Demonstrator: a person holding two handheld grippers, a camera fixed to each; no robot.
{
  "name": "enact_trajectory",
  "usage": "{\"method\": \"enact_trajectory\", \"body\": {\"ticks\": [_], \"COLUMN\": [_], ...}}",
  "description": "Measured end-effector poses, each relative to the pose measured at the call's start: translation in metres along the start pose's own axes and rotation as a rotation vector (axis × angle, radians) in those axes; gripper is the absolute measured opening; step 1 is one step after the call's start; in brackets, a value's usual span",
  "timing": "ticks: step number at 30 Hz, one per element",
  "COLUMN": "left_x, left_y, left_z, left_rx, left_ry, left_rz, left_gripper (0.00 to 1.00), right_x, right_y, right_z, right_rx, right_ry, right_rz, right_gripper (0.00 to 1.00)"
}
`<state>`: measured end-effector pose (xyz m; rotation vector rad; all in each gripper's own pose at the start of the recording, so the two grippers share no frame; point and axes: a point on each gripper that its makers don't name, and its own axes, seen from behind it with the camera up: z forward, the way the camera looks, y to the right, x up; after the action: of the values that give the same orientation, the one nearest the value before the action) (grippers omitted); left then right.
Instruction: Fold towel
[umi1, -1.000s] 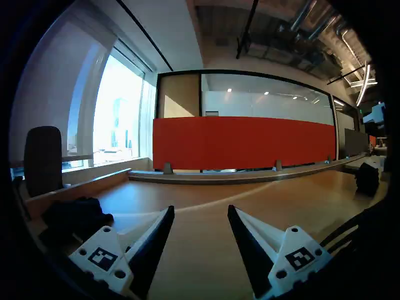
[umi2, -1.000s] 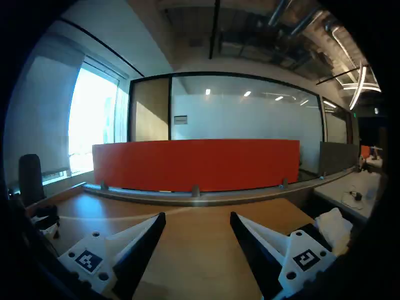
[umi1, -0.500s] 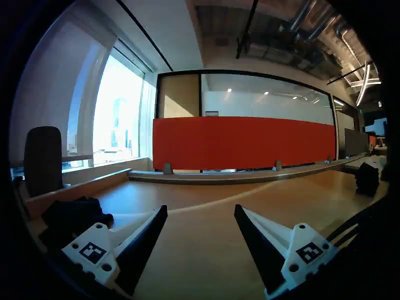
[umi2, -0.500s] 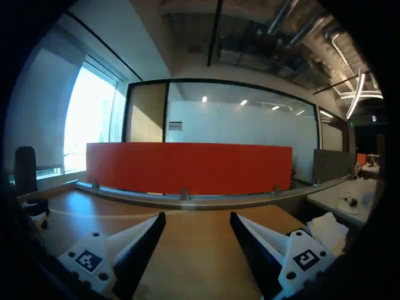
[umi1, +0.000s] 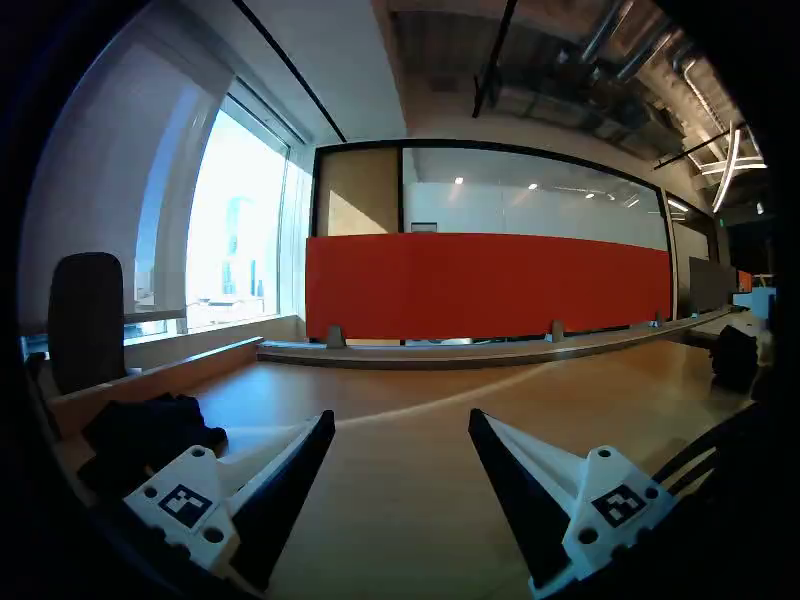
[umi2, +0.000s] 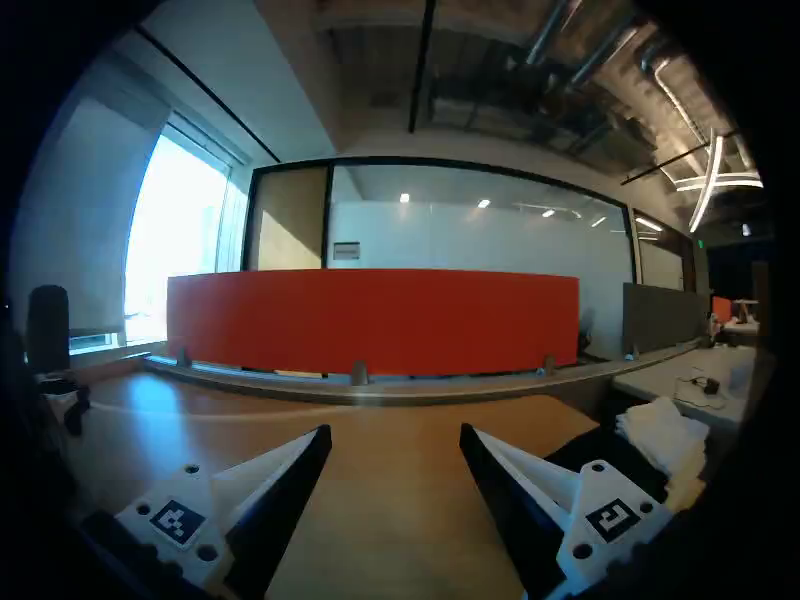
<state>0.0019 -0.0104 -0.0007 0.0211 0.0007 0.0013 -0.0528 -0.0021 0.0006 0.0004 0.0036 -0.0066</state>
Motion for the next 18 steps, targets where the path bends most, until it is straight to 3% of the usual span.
{"method": "enact_trajectory", "body": {"ticks": [6,18], "left_x": [0.001,0.001], "left_y": [0.0,0.001], "left_z": [0.0,0.0], "left_rx": [0.0,0.0], "left_ry": [0.0,0.0], "left_rz": [0.0,0.0], "left_gripper": [1.0,1.0], "right_x": [-0.021,-0.044], "right_y": [0.008,0.008], "right_z": [0.003,0.006], "right_rx": [-0.005,0.012], "right_ry": [-0.001,0.008], "right_rz": [0.043,0.036], "right_gripper": [1.0,0.99]}}
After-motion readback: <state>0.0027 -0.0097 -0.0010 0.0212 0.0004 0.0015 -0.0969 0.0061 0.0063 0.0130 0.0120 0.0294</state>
